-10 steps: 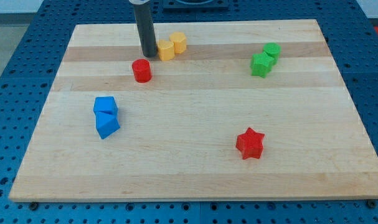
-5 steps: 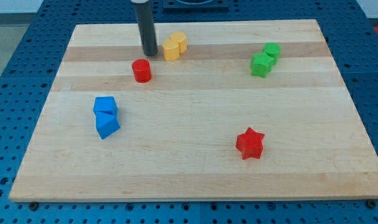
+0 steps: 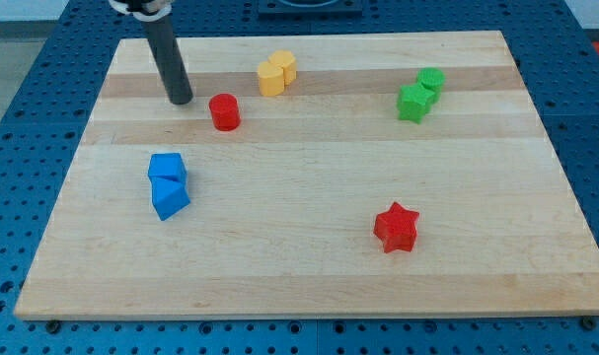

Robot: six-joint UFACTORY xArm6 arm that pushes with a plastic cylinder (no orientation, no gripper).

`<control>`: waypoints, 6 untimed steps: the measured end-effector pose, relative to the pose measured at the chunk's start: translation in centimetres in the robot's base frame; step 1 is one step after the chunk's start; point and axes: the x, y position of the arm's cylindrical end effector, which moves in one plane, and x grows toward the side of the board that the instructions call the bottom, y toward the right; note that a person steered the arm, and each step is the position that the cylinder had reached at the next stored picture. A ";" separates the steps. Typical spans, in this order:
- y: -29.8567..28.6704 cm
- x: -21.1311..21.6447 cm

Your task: Slide the red circle to the center

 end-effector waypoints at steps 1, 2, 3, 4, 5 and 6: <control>4.0 0.1; 5.1 1.5; 5.0 1.7; 4.6 2.3; 4.2 3.6; 3.2 4.7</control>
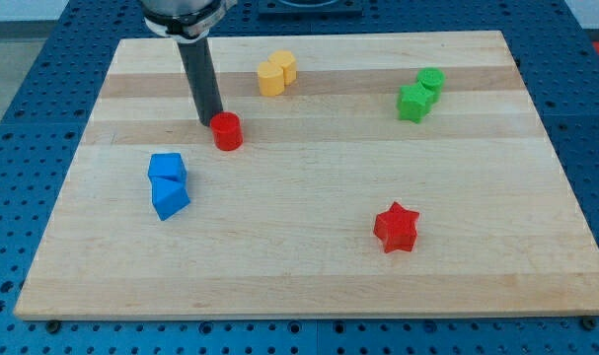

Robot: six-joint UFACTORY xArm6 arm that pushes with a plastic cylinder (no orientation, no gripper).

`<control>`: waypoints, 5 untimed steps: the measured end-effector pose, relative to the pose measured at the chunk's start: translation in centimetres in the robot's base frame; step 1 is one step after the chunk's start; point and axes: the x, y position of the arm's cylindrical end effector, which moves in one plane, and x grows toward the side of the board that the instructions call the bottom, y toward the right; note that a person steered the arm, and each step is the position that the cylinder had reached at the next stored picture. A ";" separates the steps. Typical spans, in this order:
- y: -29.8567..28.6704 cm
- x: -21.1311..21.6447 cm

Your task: Slide the red circle to the center

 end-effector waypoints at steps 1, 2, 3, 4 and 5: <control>0.0 1.1; 0.0 1.9; 0.3 3.5; 1.4 5.4; 3.2 5.4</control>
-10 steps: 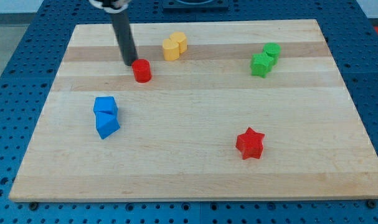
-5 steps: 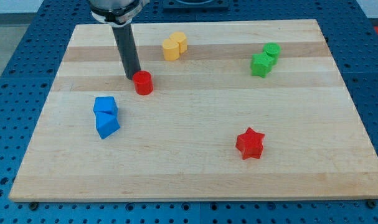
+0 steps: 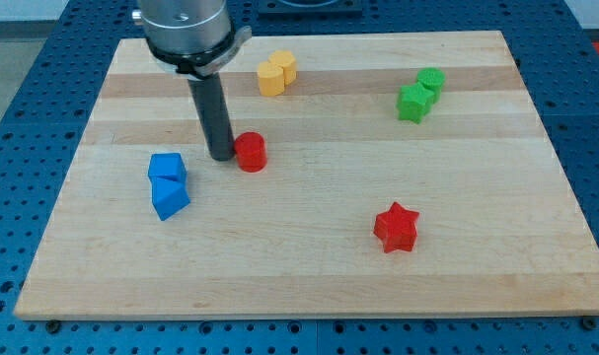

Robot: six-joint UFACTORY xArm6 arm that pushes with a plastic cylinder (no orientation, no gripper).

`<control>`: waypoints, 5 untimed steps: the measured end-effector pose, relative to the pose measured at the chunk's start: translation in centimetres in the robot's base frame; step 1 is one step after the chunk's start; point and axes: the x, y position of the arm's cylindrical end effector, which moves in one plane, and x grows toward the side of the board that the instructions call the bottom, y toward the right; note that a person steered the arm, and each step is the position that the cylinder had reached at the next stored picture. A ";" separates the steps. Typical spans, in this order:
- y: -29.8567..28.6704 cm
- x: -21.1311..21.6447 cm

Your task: Slide the red circle to the center

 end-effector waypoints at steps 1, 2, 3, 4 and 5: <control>2.5 0.0; 4.8 0.0; 6.4 0.0; 6.4 -0.2; 6.6 -0.5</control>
